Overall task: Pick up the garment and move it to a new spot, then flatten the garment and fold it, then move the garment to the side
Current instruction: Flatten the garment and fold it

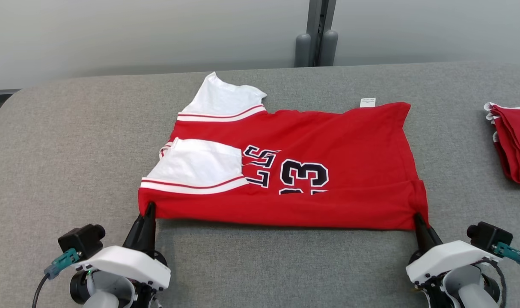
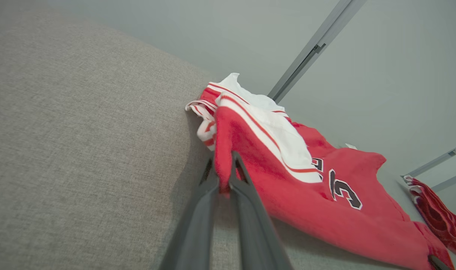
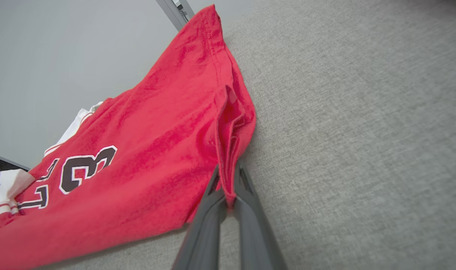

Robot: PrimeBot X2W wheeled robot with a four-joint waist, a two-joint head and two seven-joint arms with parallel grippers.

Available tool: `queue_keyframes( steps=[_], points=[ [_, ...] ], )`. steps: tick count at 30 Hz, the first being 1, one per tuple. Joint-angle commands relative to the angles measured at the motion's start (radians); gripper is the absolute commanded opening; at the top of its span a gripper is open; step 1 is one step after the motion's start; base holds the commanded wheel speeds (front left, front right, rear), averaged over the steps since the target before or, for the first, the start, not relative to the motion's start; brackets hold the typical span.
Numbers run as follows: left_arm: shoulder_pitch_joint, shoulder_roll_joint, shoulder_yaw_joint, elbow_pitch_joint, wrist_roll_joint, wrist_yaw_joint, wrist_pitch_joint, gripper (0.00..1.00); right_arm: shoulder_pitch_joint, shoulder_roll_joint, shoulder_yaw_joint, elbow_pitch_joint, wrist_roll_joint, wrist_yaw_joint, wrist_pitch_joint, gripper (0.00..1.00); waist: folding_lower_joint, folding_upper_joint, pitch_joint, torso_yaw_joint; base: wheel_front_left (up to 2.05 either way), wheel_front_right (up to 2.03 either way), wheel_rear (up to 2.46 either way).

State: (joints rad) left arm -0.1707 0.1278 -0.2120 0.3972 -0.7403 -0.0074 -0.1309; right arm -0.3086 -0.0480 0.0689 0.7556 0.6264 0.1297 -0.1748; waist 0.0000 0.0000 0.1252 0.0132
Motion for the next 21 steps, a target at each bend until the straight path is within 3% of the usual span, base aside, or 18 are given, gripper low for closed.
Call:
queue_keyframes(
  steps=[1,11,21],
  points=[
    [0.010,0.011,0.005,-0.009,-0.002,0.006,0.002,0.00,0.018,-0.006,-0.006,-0.011,0.013,0.002,0.005,0.00,0.0000,0.0000,-0.003,0.002,0.00,0.00,0.00],
    [0.221,0.035,0.003,-0.203,-0.021,0.051,0.038,0.00,0.249,-0.062,-0.076,-0.330,0.085,0.001,0.147,0.00,0.0000,0.0000,-0.003,-0.012,0.00,0.00,0.00],
    [0.375,0.045,-0.033,-0.358,-0.023,0.117,0.118,0.00,0.445,-0.021,-0.164,-0.578,0.052,0.001,0.267,0.00,0.0000,0.0000,0.000,-0.015,0.00,0.00,0.00]
  ],
)
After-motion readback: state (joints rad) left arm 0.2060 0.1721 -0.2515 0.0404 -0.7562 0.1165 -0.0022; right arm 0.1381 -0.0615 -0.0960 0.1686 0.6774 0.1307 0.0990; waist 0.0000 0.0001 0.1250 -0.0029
